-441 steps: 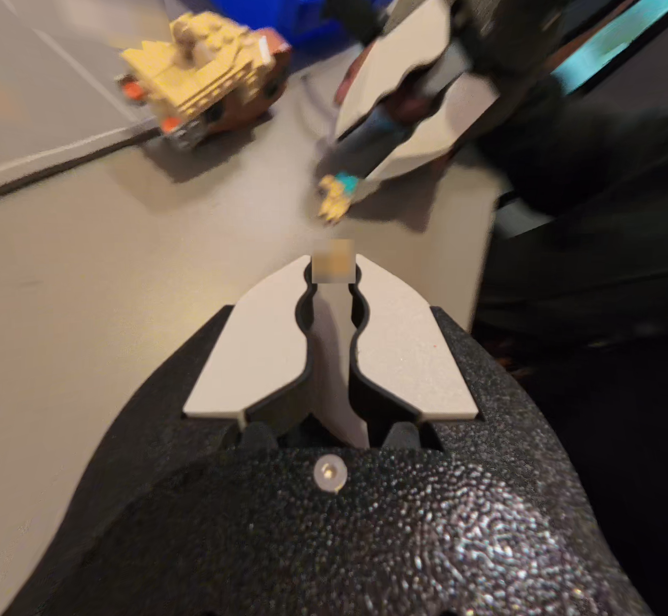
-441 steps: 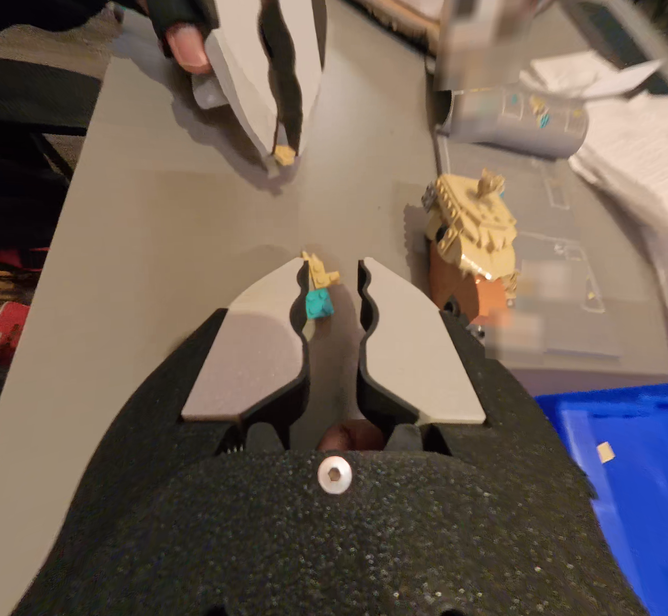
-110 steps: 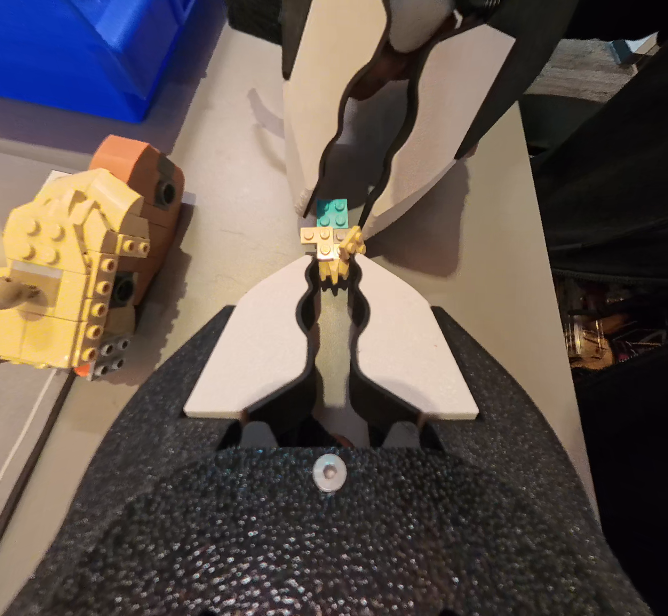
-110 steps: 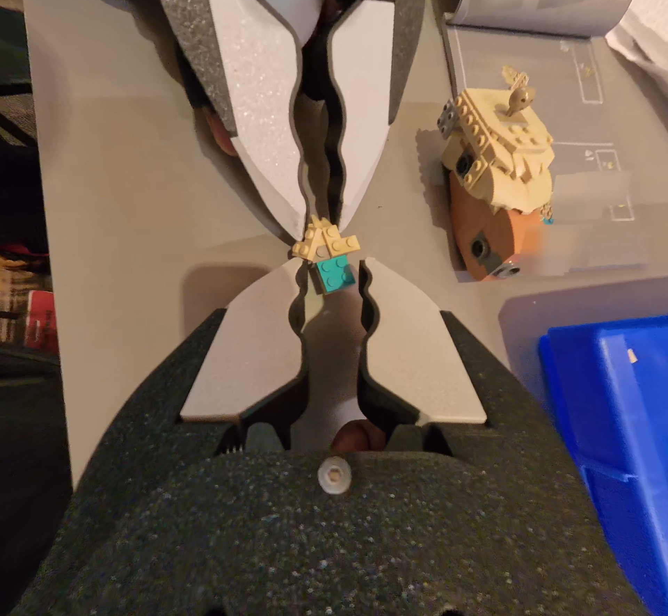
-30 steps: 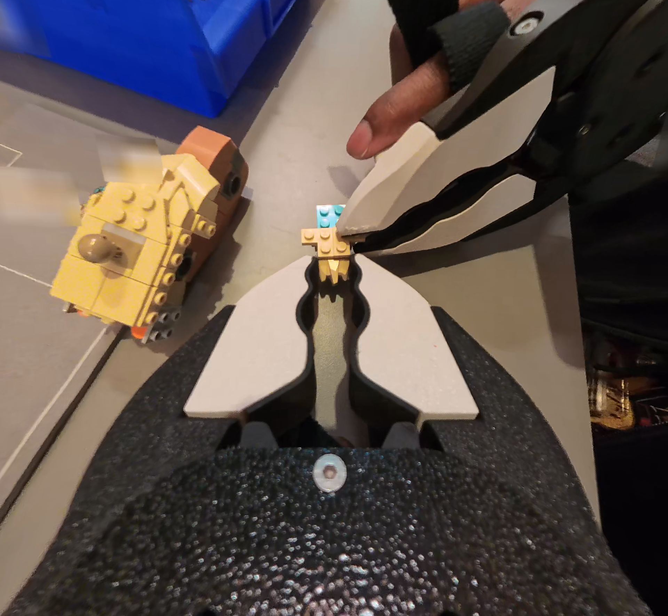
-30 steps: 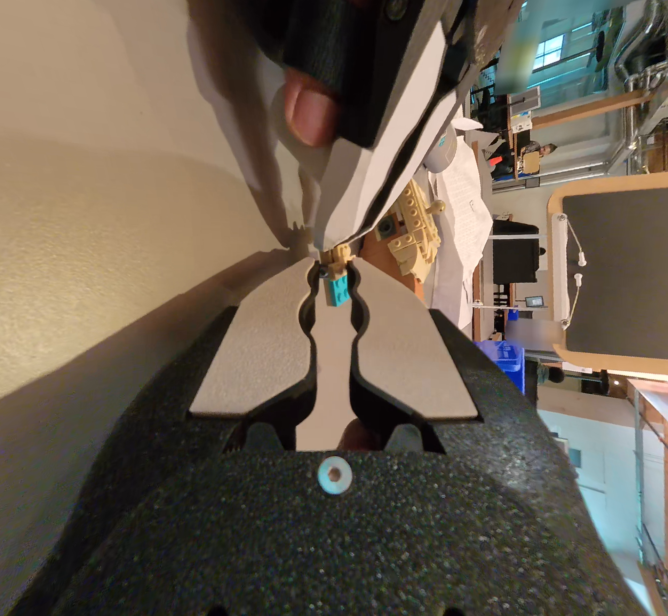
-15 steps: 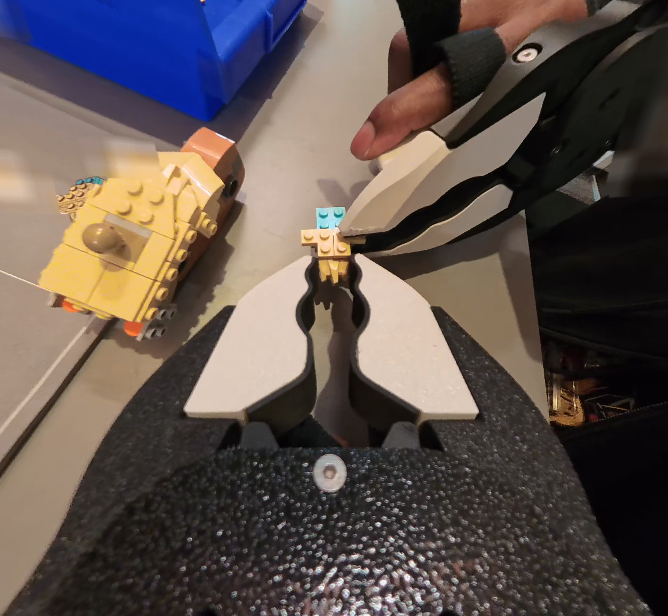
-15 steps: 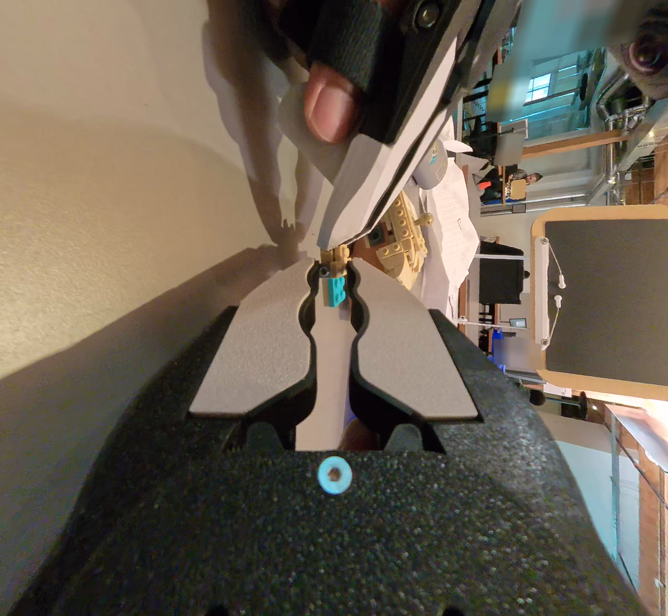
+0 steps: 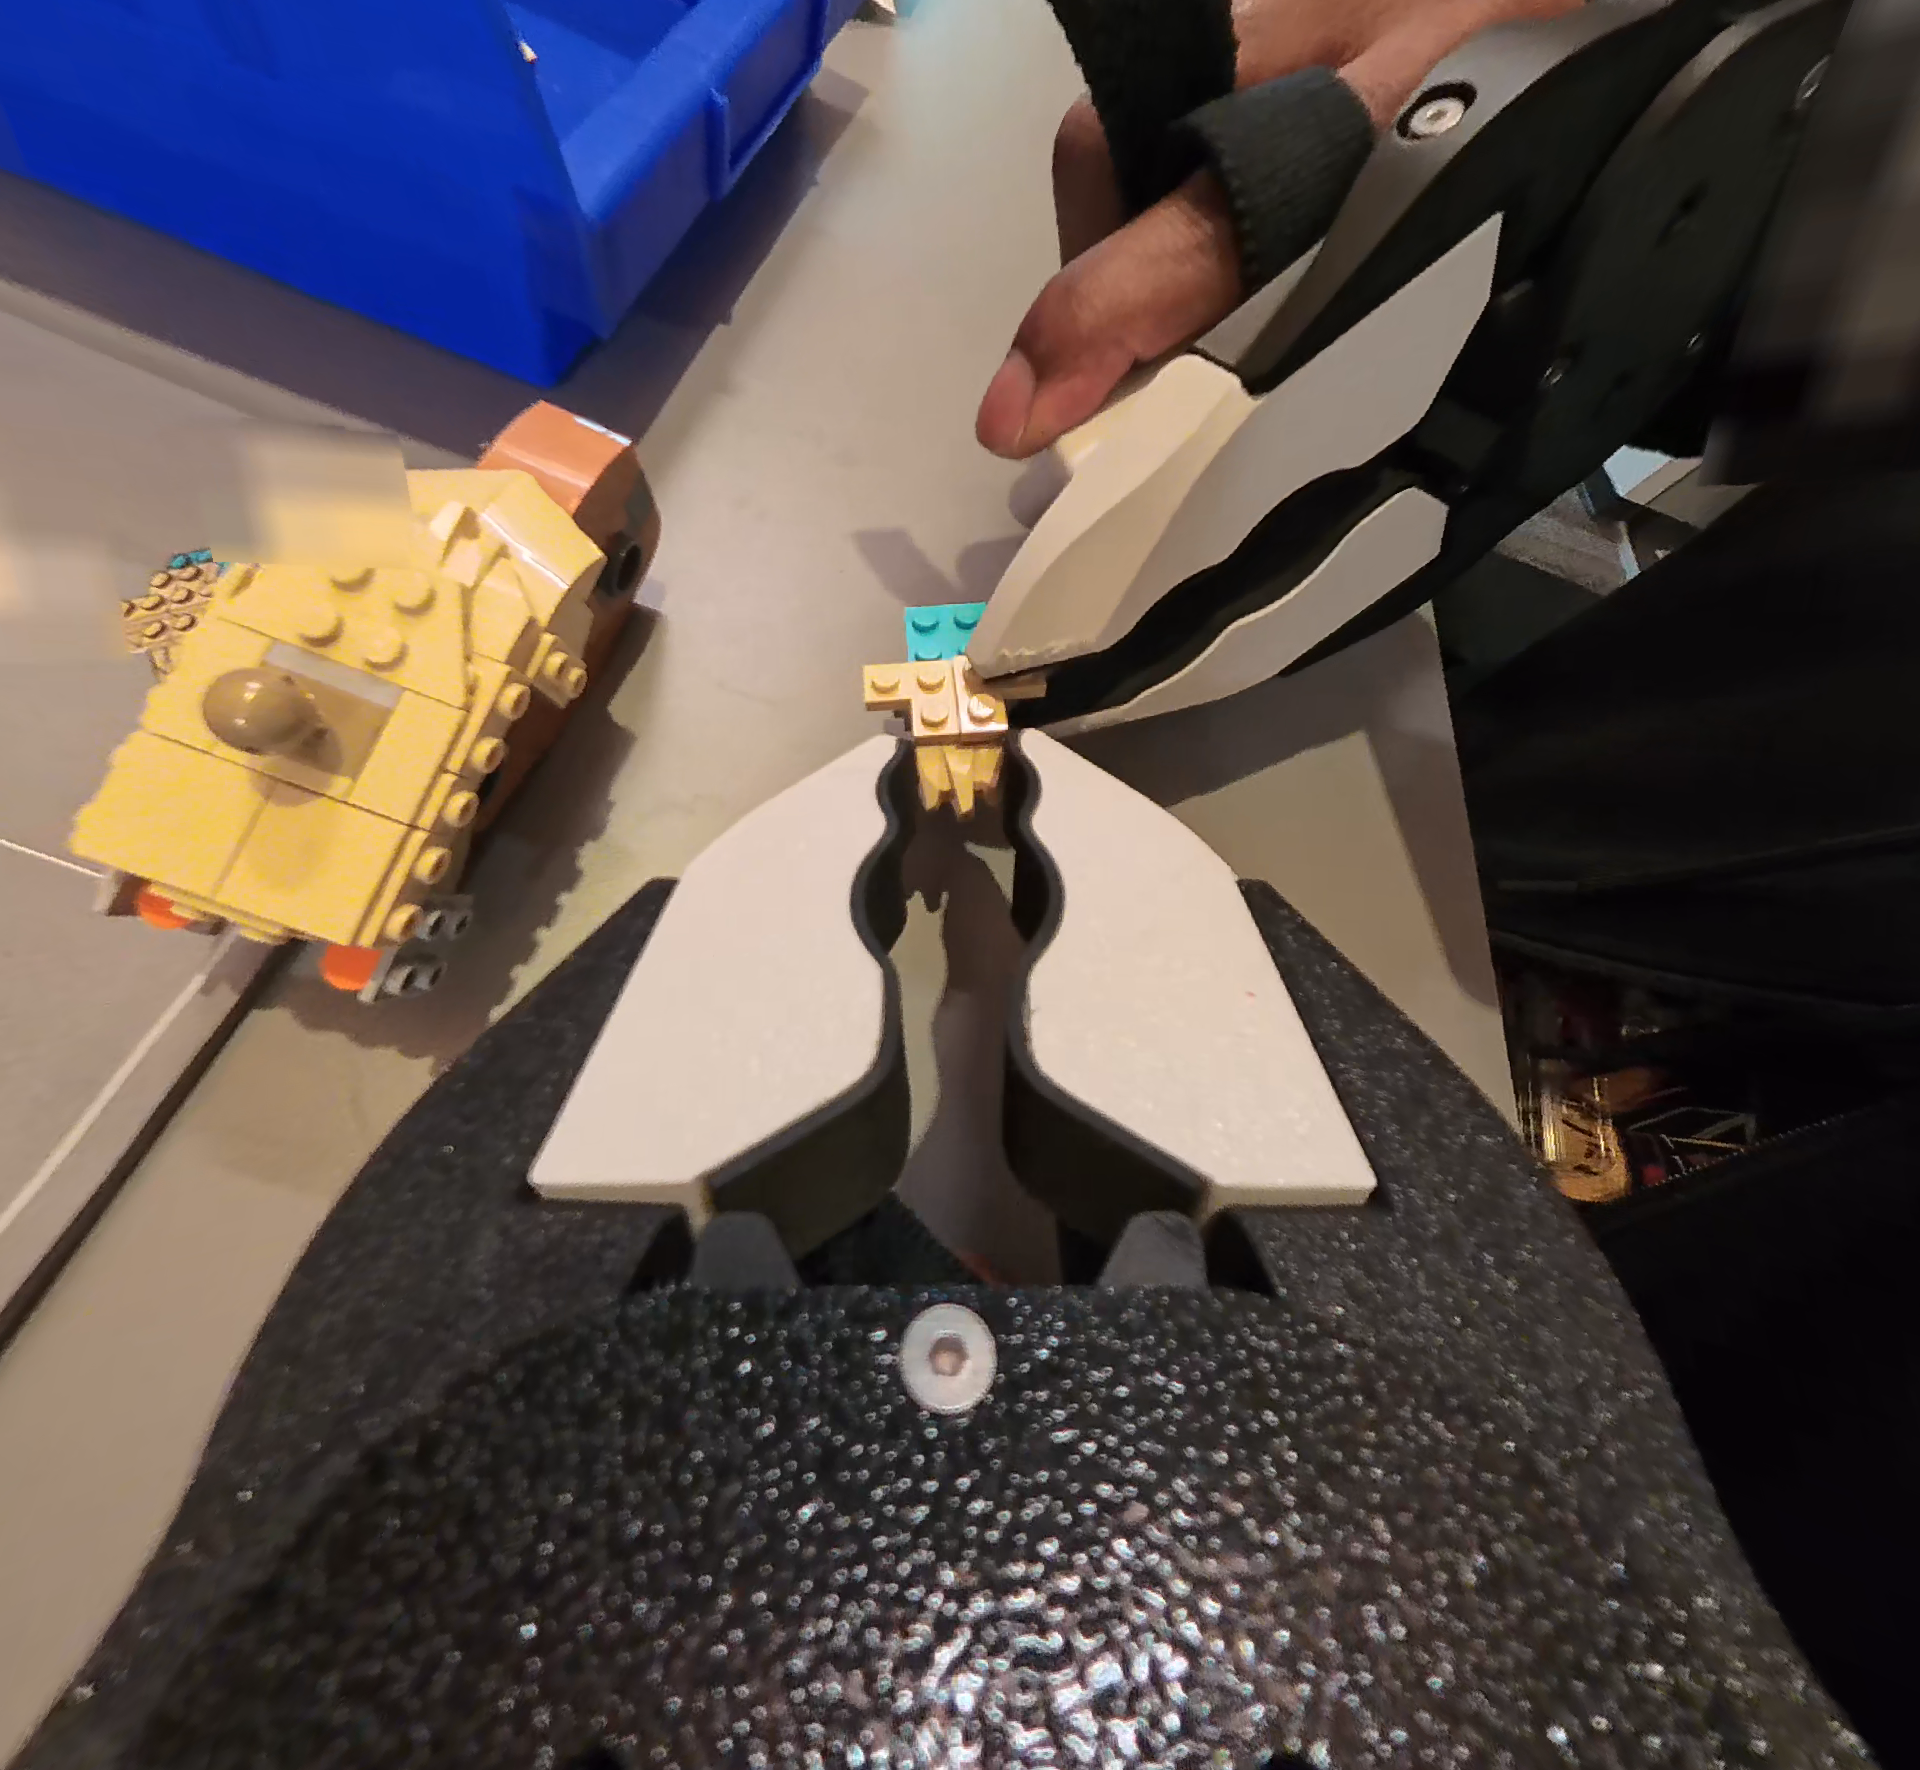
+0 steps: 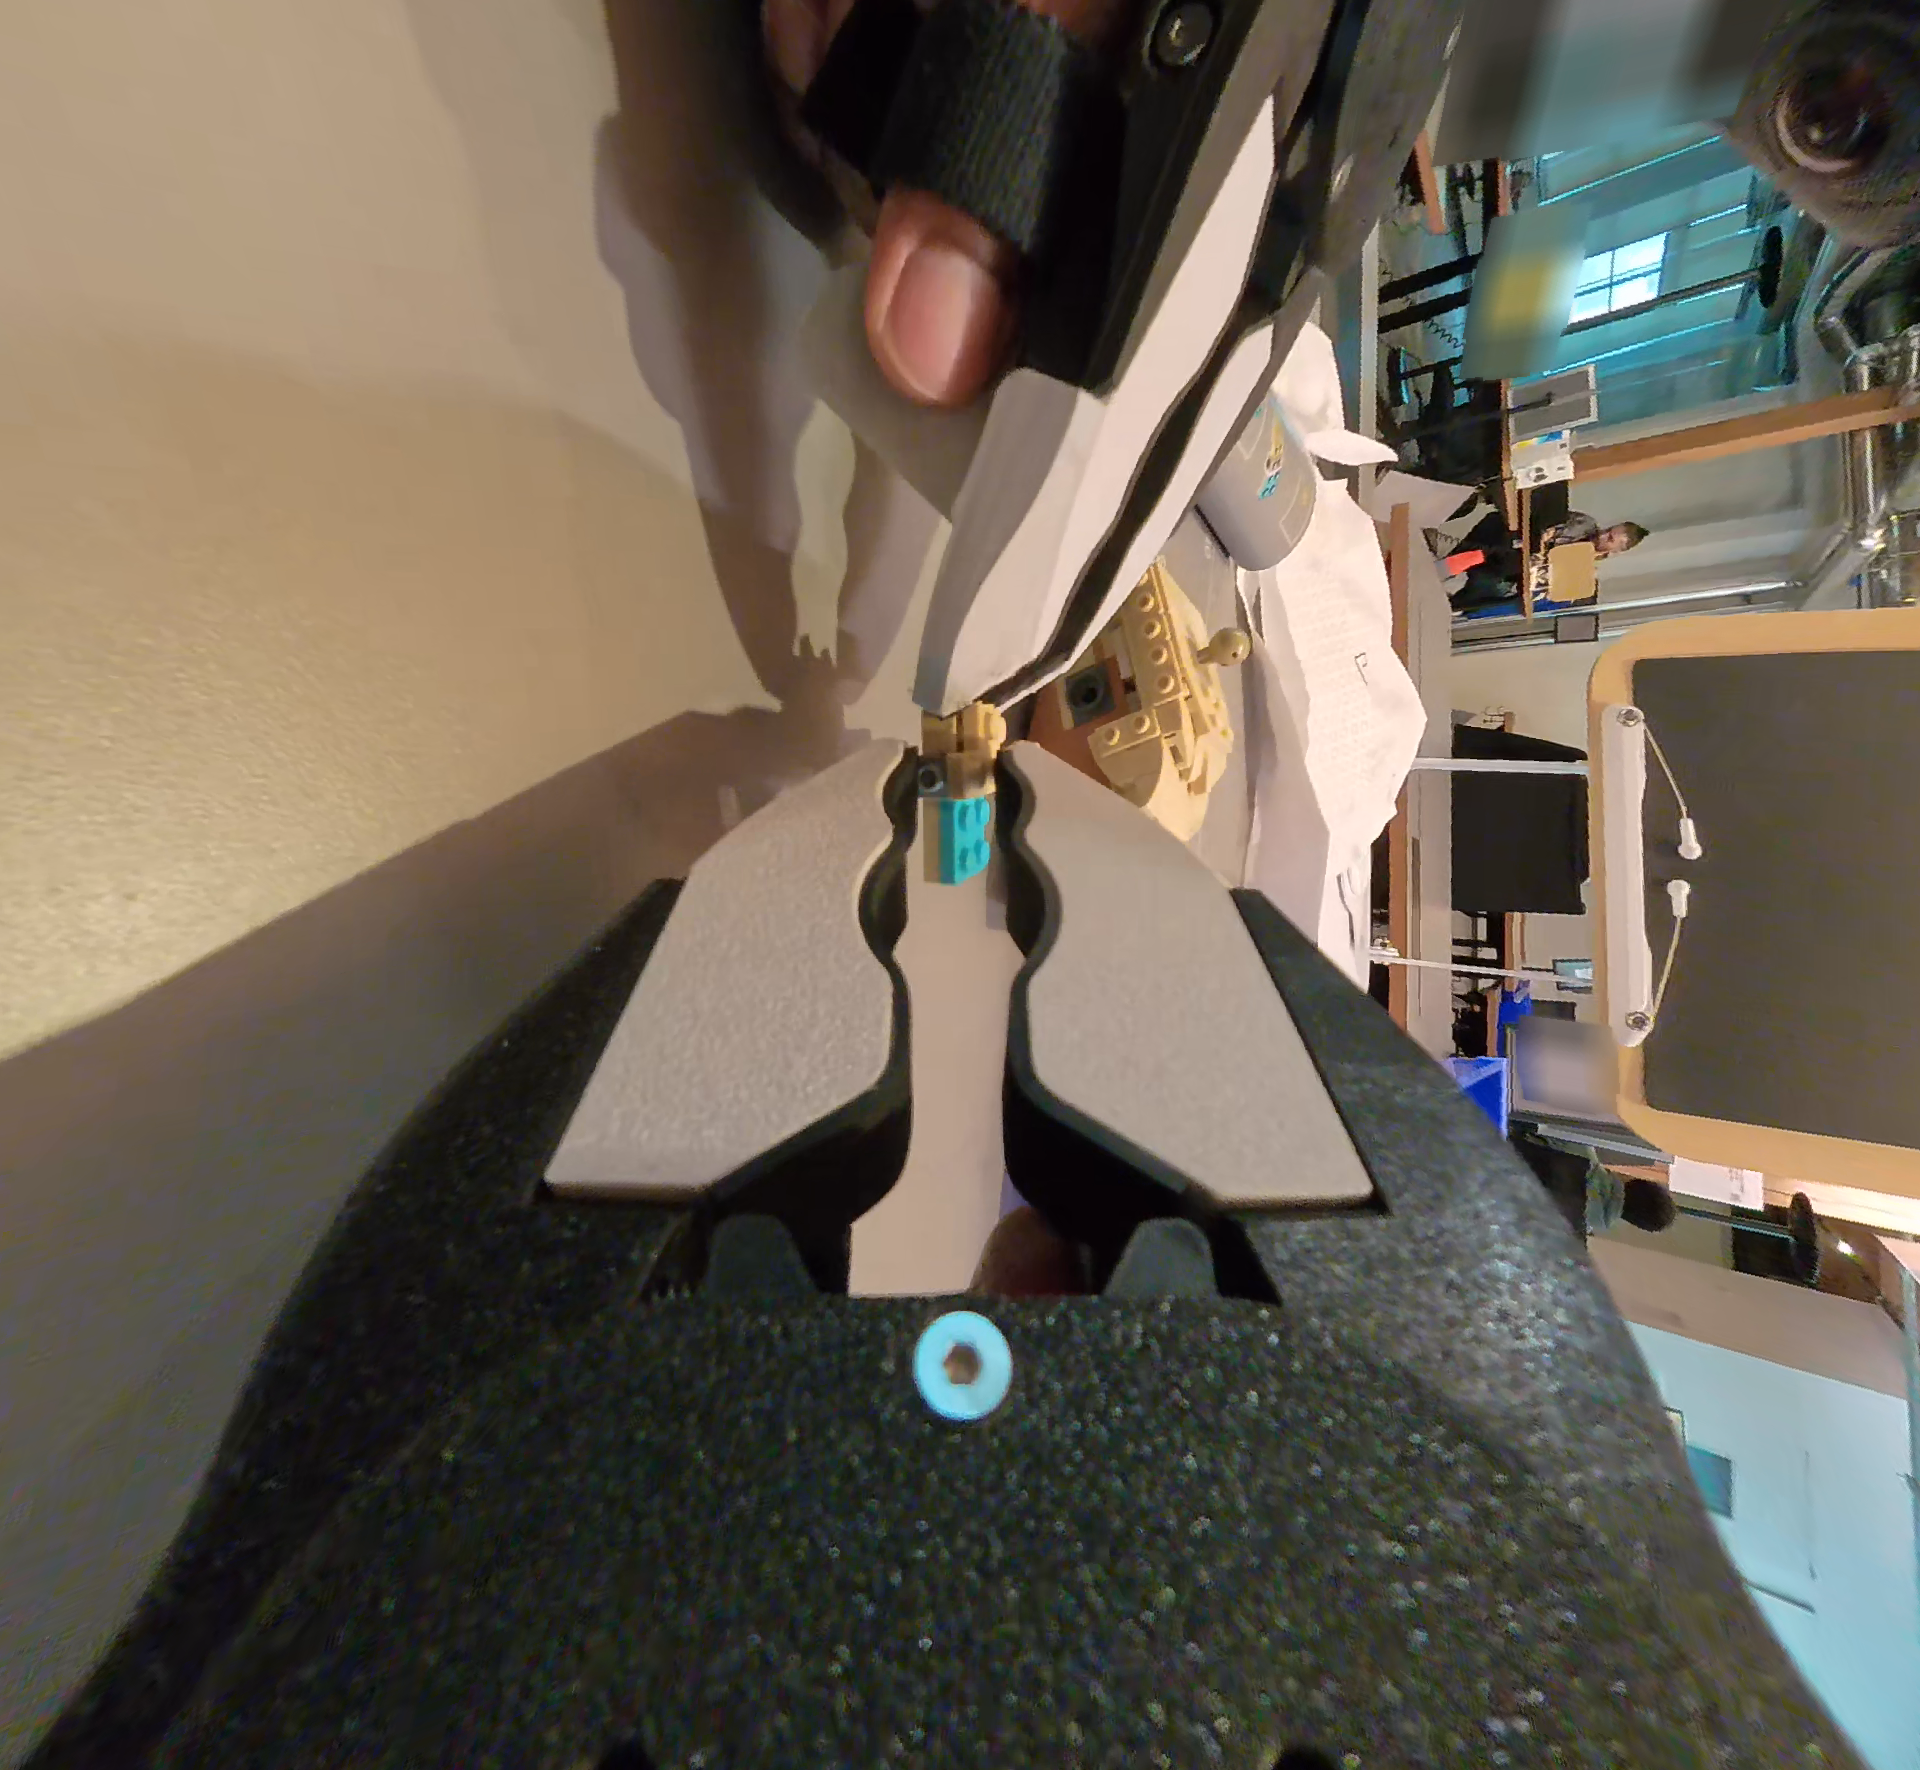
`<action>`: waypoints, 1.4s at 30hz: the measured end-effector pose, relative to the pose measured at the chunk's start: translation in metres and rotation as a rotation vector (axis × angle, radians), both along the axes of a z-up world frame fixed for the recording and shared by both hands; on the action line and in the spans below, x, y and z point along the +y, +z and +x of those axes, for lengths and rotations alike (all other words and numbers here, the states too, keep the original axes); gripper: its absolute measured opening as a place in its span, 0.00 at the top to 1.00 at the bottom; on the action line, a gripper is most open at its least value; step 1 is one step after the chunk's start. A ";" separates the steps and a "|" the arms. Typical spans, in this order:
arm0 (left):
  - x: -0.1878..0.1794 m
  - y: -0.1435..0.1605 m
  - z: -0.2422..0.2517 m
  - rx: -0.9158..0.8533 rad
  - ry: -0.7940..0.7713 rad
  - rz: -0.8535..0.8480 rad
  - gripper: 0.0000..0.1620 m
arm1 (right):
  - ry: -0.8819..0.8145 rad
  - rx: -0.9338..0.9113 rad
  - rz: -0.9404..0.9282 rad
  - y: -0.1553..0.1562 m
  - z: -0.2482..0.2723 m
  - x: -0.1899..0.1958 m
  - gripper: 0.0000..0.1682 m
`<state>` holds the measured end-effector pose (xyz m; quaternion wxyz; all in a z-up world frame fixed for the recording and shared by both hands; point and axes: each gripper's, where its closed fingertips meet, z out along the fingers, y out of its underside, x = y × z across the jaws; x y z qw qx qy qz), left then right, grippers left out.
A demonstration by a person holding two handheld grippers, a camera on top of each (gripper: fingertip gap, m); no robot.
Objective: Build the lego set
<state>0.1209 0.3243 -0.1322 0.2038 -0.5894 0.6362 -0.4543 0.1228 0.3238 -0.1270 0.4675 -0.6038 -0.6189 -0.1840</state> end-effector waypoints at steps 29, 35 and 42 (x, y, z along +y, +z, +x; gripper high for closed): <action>-0.002 0.012 0.002 -0.088 -0.016 0.016 0.91 | -0.017 -0.027 0.041 0.010 0.007 0.001 0.97; -0.001 0.007 0.002 -0.064 0.002 0.058 0.91 | -0.063 0.015 0.051 0.007 0.009 0.003 0.97; 0.008 0.011 0.004 -0.079 0.078 0.045 0.91 | -0.209 0.093 0.020 0.002 0.016 0.006 0.96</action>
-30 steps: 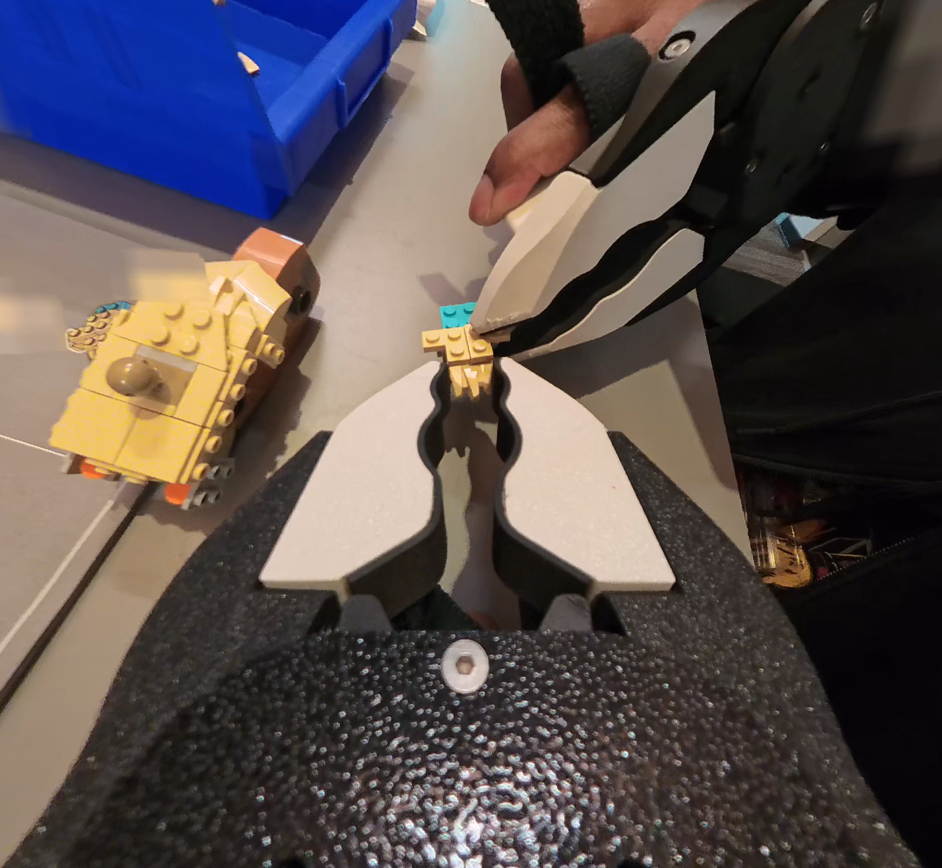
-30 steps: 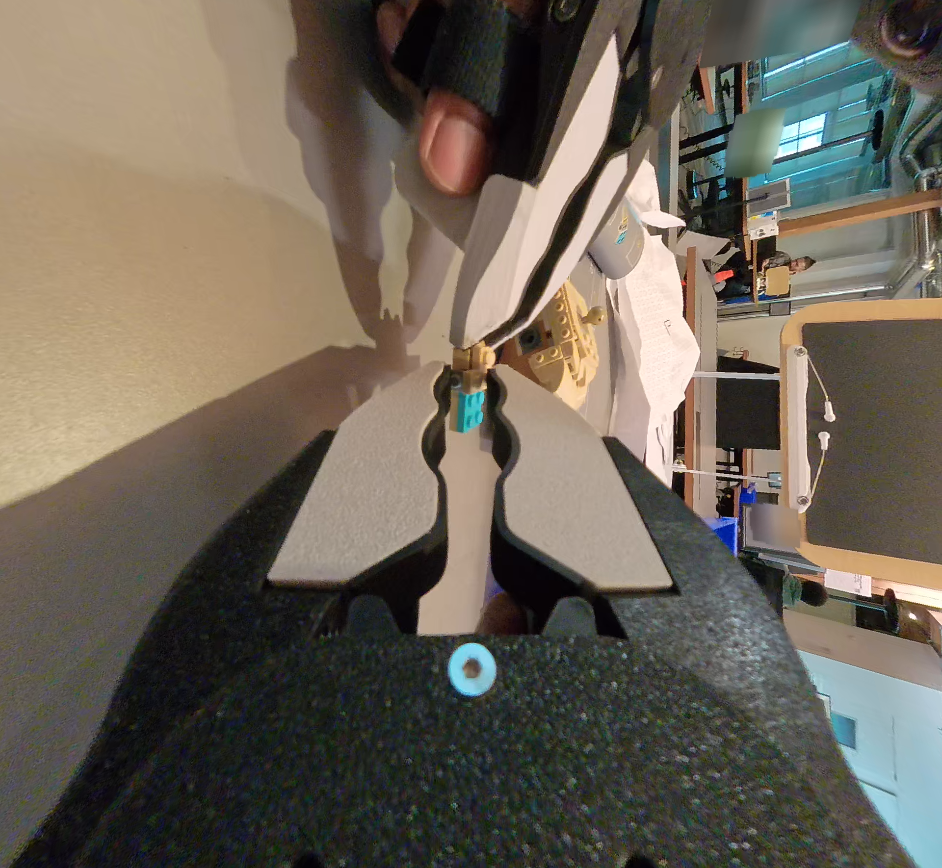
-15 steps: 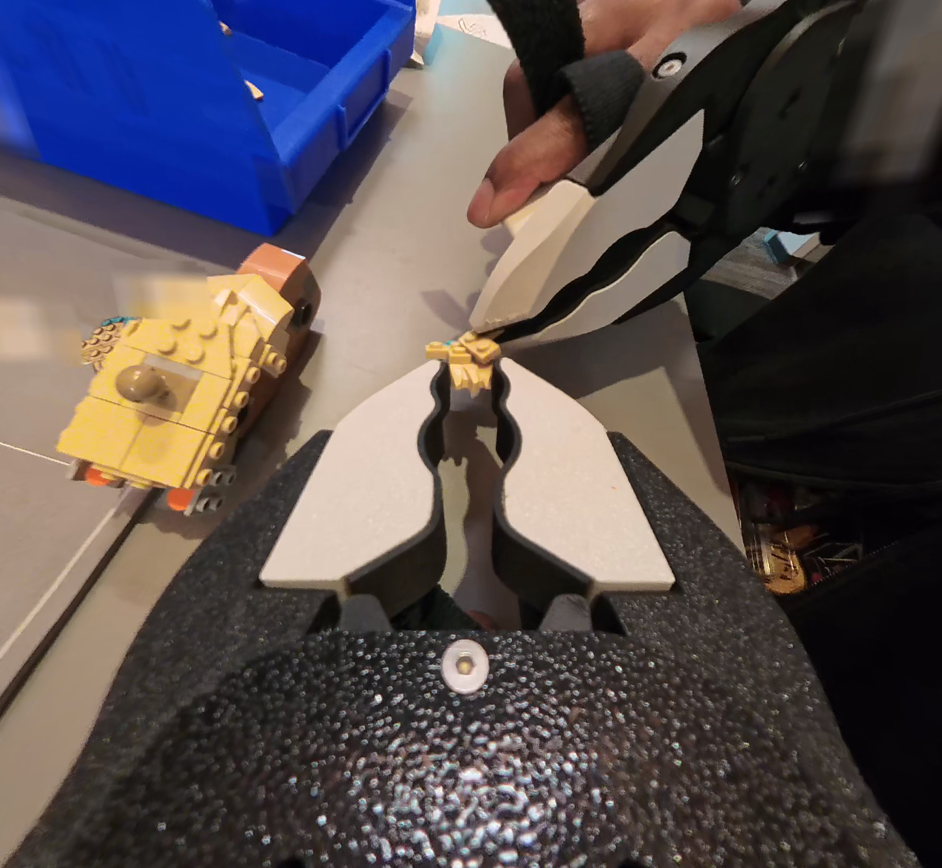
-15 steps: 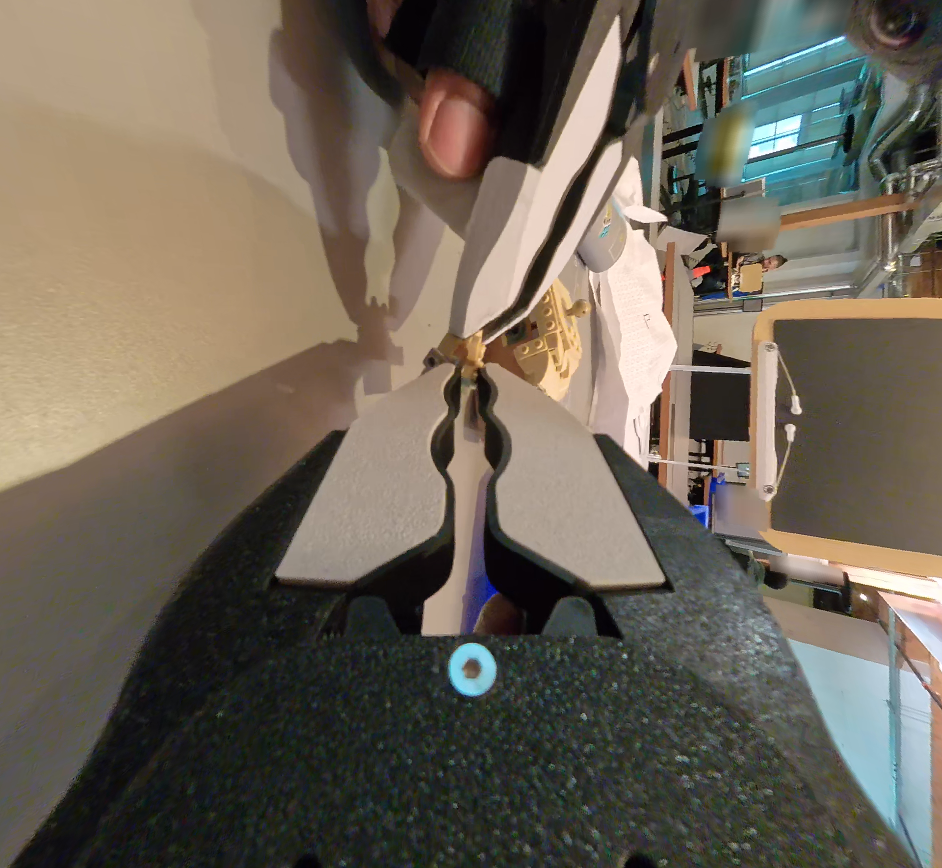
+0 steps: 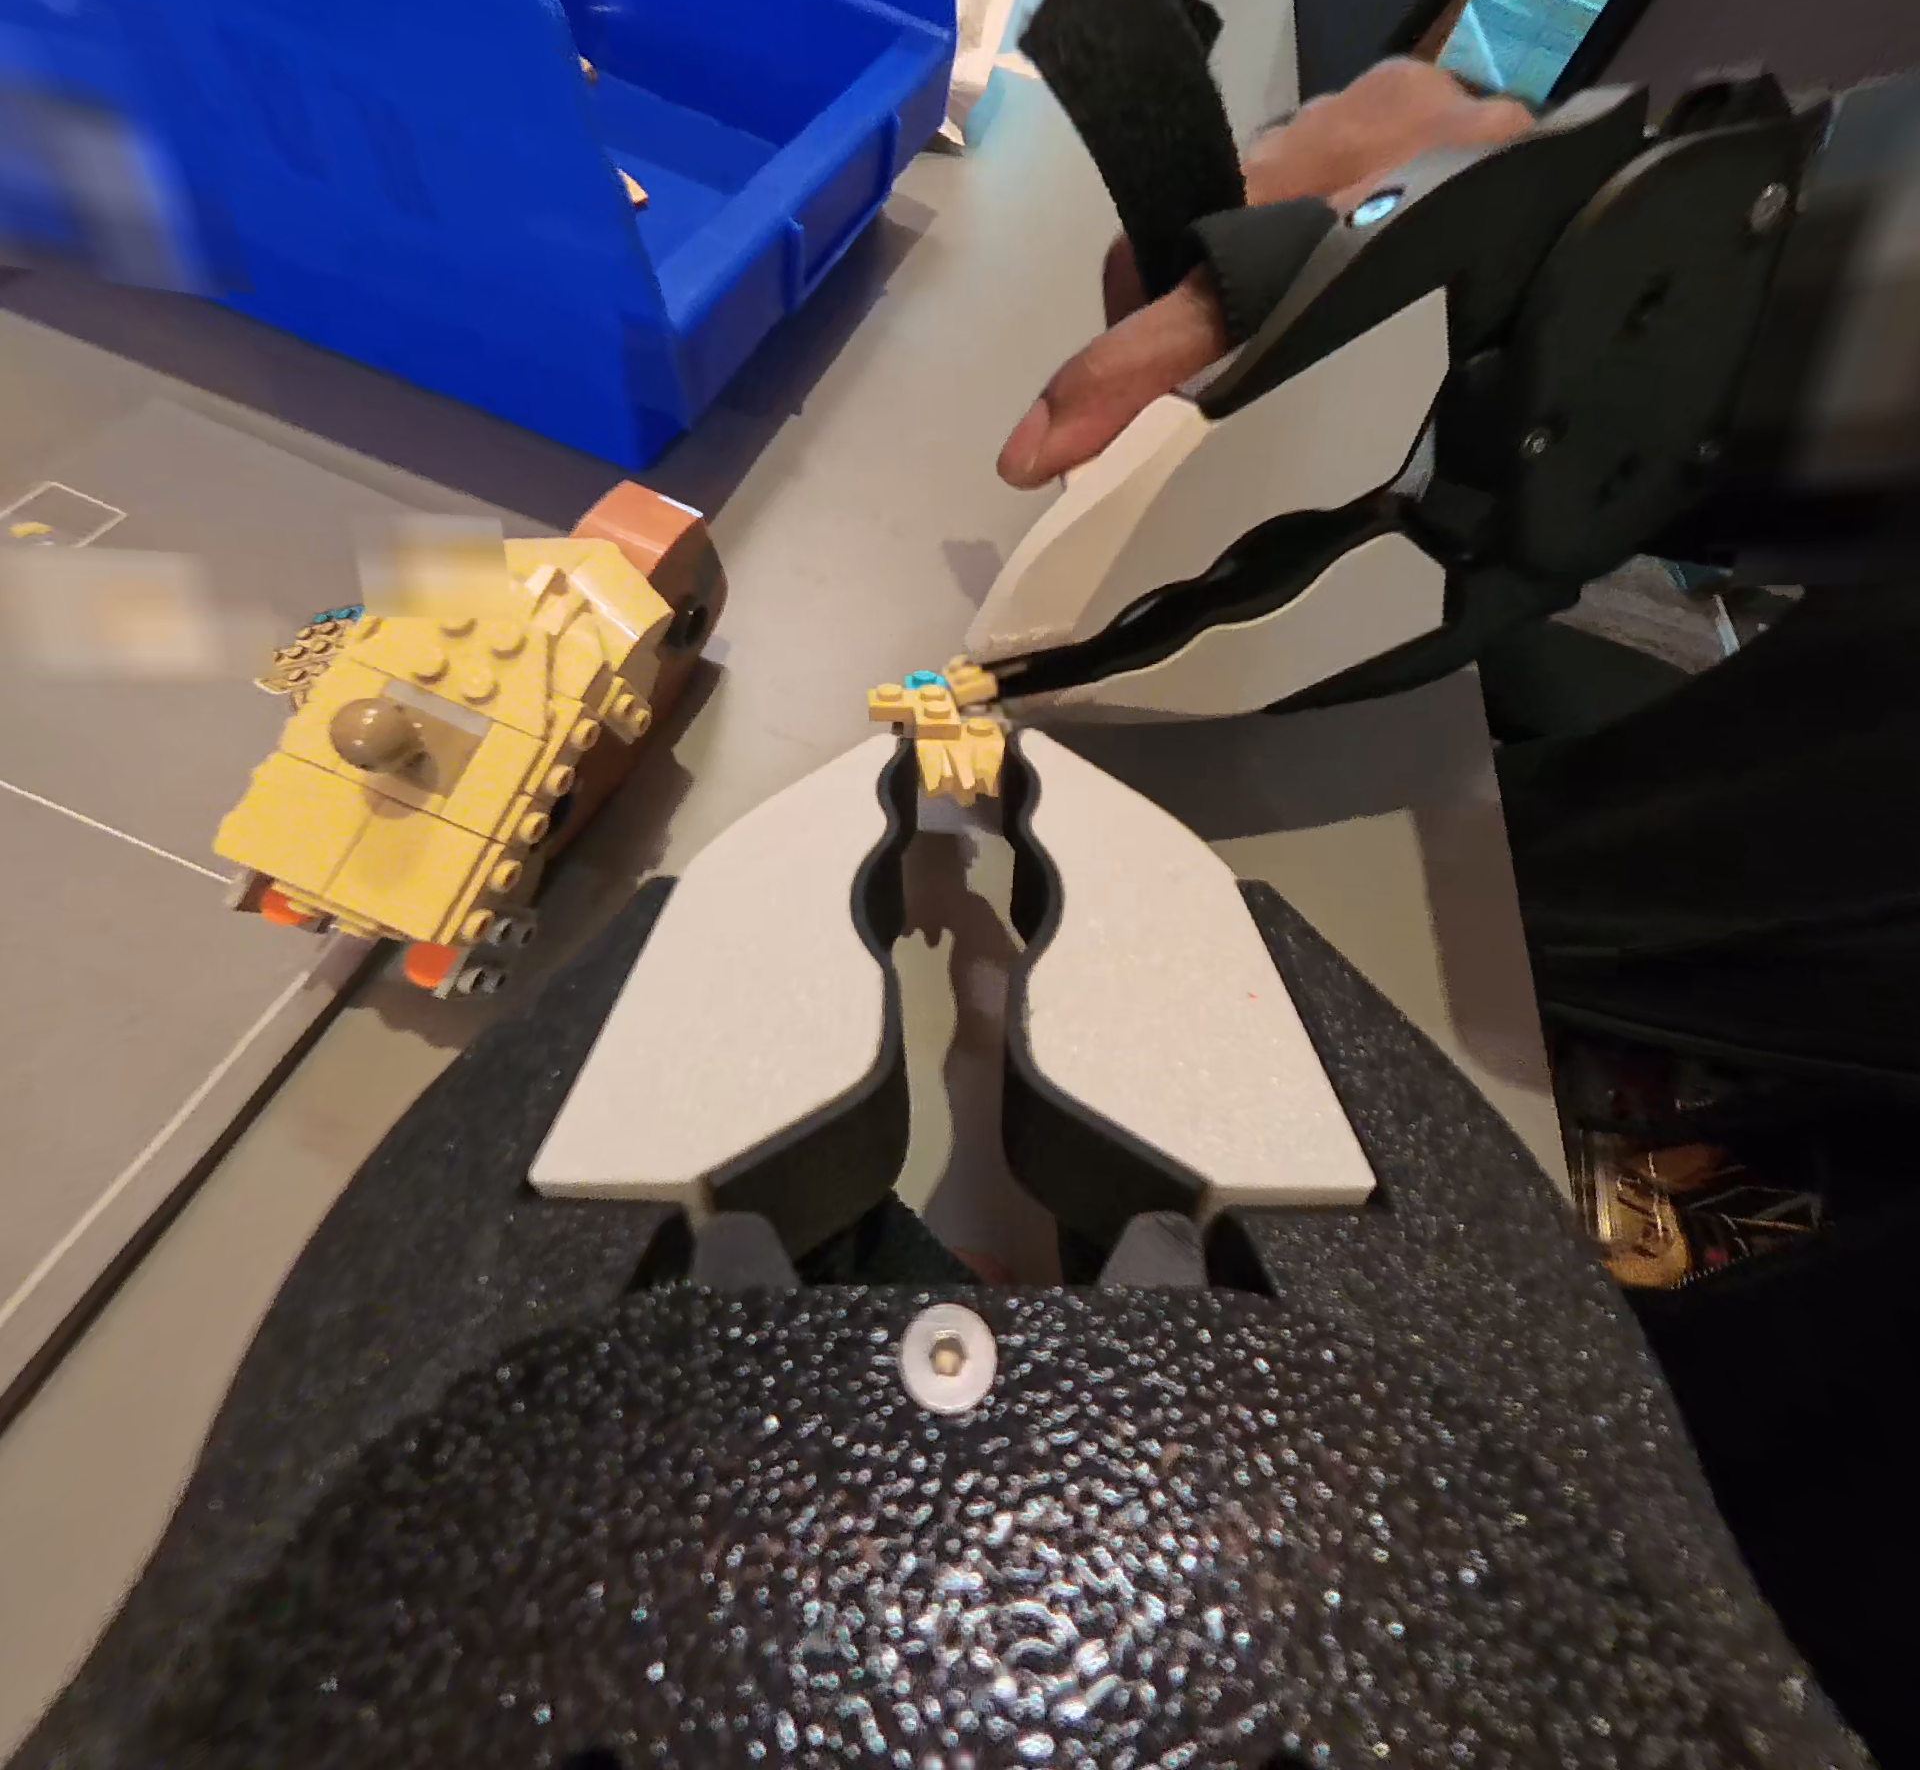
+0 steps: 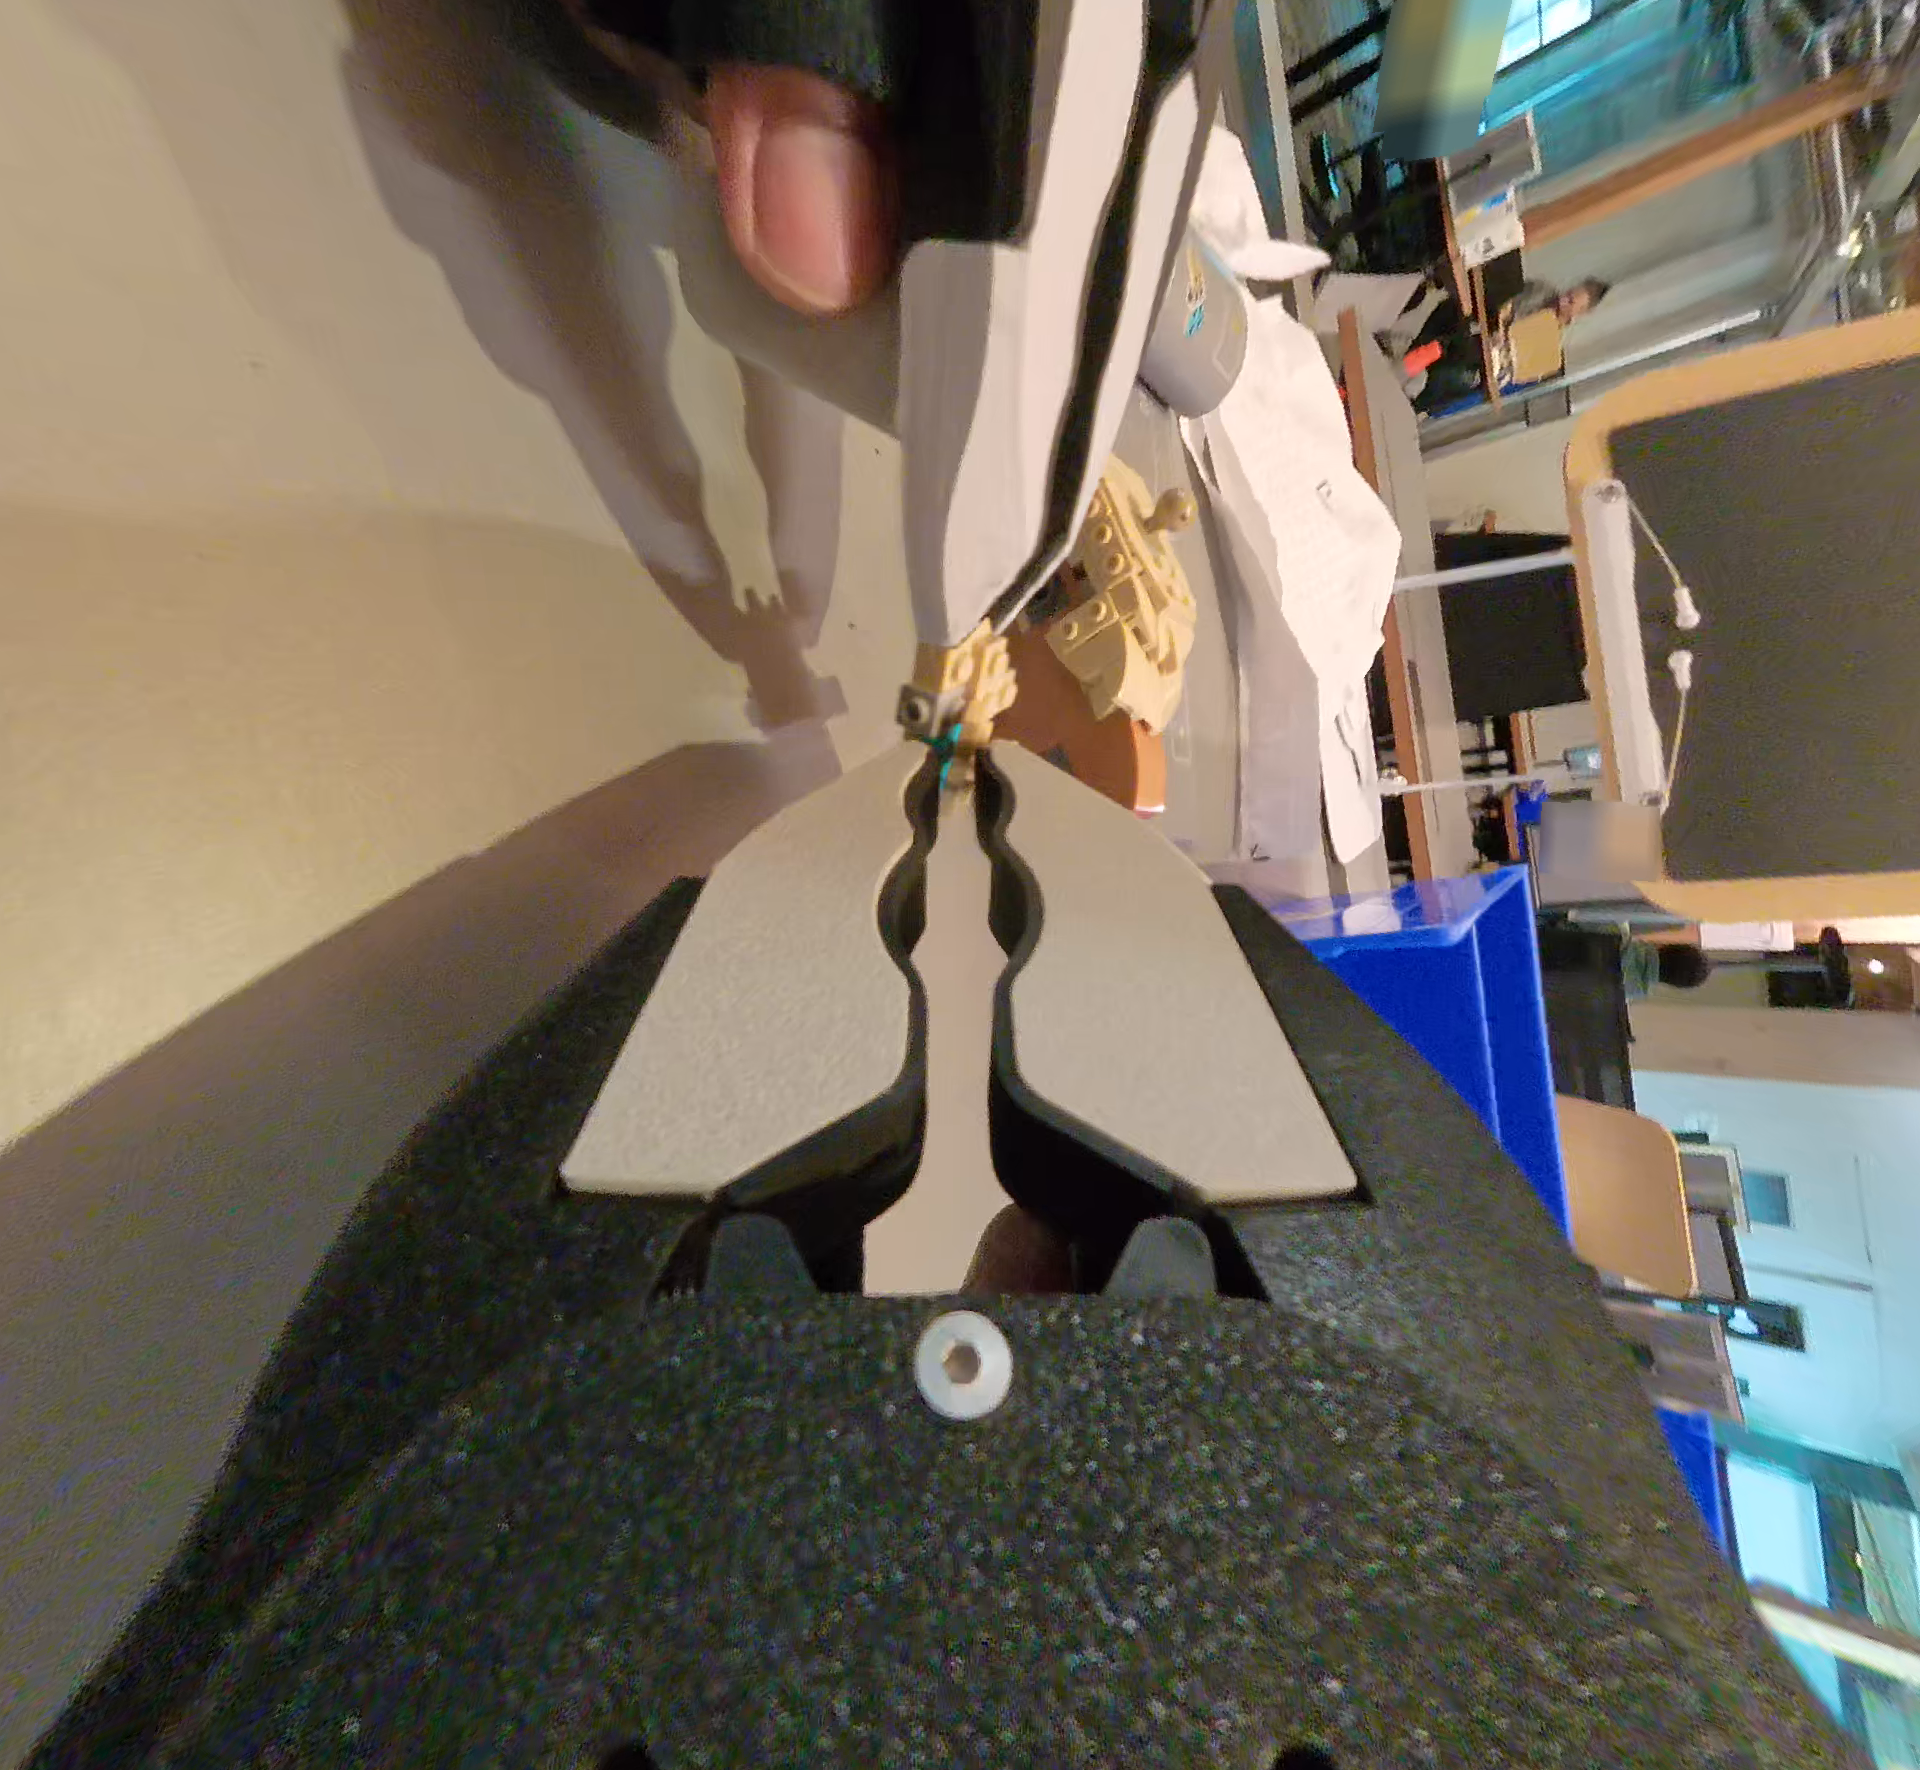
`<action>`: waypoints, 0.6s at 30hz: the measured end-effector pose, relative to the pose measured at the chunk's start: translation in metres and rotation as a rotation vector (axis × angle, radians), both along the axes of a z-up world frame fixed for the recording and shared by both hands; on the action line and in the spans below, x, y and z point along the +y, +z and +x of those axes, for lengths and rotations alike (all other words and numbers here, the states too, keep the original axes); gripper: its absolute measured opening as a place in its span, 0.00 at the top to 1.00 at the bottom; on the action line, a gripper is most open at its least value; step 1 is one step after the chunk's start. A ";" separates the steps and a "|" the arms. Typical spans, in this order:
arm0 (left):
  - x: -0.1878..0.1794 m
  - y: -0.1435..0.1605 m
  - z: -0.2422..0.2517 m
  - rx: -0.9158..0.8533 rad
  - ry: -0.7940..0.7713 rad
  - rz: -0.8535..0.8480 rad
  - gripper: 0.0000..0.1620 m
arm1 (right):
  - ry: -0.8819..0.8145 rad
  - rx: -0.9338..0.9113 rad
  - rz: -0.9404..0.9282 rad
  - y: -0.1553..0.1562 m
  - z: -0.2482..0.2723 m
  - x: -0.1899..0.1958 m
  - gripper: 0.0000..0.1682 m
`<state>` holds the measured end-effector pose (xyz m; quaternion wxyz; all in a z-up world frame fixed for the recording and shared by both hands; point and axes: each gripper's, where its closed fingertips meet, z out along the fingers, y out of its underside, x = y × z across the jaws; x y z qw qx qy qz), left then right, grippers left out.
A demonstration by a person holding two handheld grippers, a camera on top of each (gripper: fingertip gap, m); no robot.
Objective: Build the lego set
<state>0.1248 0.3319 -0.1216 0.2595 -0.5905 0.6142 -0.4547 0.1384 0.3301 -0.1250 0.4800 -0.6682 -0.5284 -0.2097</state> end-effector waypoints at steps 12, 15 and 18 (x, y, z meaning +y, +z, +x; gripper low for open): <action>0.003 -0.002 0.003 0.008 0.052 0.052 0.91 | -0.079 0.102 -0.016 -0.006 -0.002 0.002 0.95; 0.003 -0.002 0.003 0.005 0.051 0.053 0.91 | -0.086 0.190 -0.051 -0.006 -0.003 0.002 0.95; 0.003 -0.004 0.003 0.015 0.050 0.060 0.91 | -0.093 0.266 -0.103 -0.008 -0.003 0.001 0.94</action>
